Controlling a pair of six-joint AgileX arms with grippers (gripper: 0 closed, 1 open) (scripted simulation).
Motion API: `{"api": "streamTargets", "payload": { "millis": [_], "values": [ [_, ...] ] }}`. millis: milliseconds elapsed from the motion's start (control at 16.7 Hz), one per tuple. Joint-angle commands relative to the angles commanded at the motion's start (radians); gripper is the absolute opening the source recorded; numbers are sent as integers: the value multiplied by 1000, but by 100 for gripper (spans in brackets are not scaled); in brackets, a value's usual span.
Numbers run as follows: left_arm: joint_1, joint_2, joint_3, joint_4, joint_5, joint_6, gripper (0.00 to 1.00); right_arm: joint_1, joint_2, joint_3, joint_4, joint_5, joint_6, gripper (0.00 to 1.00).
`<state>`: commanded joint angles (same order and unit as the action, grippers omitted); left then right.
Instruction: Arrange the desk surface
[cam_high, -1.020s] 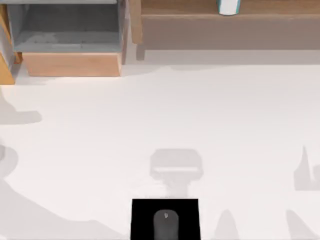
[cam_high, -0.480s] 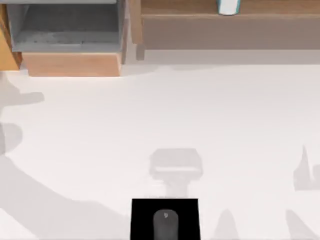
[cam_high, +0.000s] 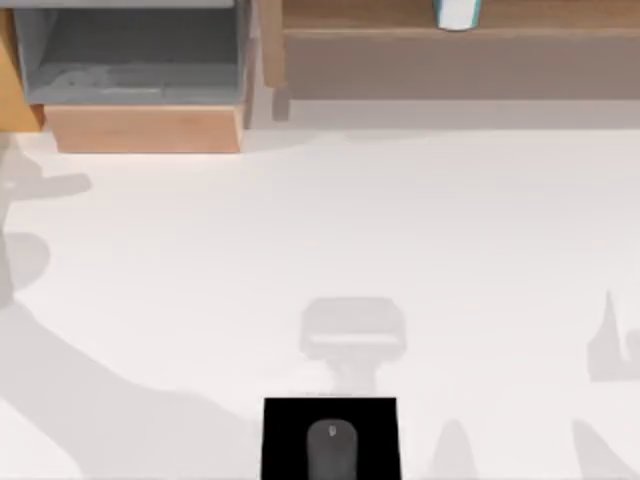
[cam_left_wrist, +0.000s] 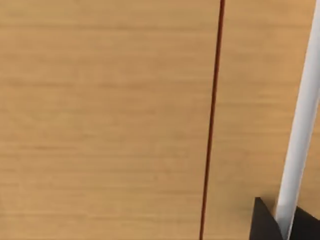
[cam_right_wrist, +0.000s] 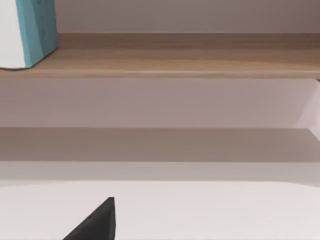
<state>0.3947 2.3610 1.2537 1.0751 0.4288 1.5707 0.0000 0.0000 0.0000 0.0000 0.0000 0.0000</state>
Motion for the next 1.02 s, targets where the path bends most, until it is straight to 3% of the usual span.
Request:
{"api": "streamTargets", "payload": {
  "millis": [720, 1020],
  "values": [
    [0, 0, 0, 0, 0, 0, 98, 0, 0, 0, 0, 0, 0, 100],
    [0, 0, 0, 0, 0, 0, 100, 0, 0, 0, 0, 0, 0, 100]
  ]
}}
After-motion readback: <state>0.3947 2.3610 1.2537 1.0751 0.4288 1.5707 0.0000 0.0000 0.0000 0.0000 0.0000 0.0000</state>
